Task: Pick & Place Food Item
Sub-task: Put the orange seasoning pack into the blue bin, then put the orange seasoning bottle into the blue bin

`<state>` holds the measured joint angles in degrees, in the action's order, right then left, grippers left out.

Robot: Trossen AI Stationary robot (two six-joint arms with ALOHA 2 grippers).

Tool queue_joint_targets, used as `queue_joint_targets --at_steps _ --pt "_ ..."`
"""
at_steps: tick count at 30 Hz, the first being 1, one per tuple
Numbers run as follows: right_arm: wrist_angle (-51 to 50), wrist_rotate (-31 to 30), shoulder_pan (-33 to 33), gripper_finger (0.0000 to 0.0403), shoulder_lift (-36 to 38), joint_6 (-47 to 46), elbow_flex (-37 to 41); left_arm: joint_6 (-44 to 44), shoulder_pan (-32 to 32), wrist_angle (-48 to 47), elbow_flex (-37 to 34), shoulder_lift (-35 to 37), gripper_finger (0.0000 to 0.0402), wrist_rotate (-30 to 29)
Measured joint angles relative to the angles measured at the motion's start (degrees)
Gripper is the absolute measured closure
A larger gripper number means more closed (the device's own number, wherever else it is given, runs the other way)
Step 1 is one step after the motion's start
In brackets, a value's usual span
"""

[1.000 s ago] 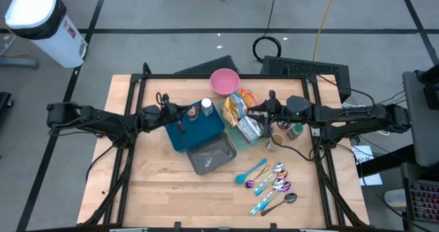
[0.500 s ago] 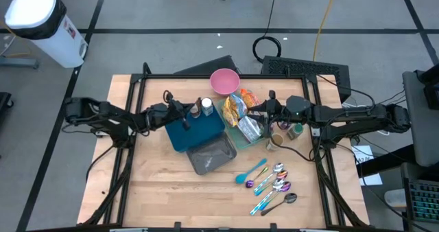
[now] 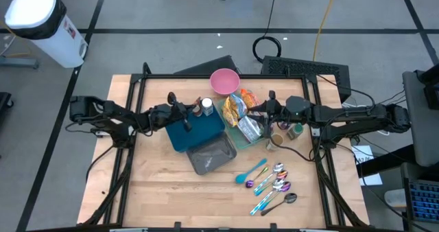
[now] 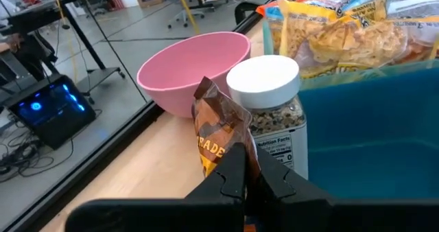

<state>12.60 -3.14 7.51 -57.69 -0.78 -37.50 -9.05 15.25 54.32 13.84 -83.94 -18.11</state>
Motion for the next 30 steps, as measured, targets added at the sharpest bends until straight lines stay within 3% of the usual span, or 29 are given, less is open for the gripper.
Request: queue_joint_targets --at_steps 9,16,23,30 --pt "-0.87 -0.02 0.00 0.0289 0.00 0.63 0.00 -0.32 0.02 -0.07 -0.01 0.35 0.0372 -1.74" --pt "-1.59 -4.33 0.00 0.0289 -0.02 1.07 0.00 0.19 0.06 0.20 -0.04 0.33 0.0285 -2.01" --pt "-1.82 -4.37 0.00 0.0289 -0.02 1.07 0.00 1.75 0.07 0.25 -0.04 0.35 0.0193 -2.08" --pt "-2.71 -4.36 0.00 0.0289 -0.02 1.66 0.00 1.85 0.03 0.39 -0.04 0.37 0.0147 -2.06"
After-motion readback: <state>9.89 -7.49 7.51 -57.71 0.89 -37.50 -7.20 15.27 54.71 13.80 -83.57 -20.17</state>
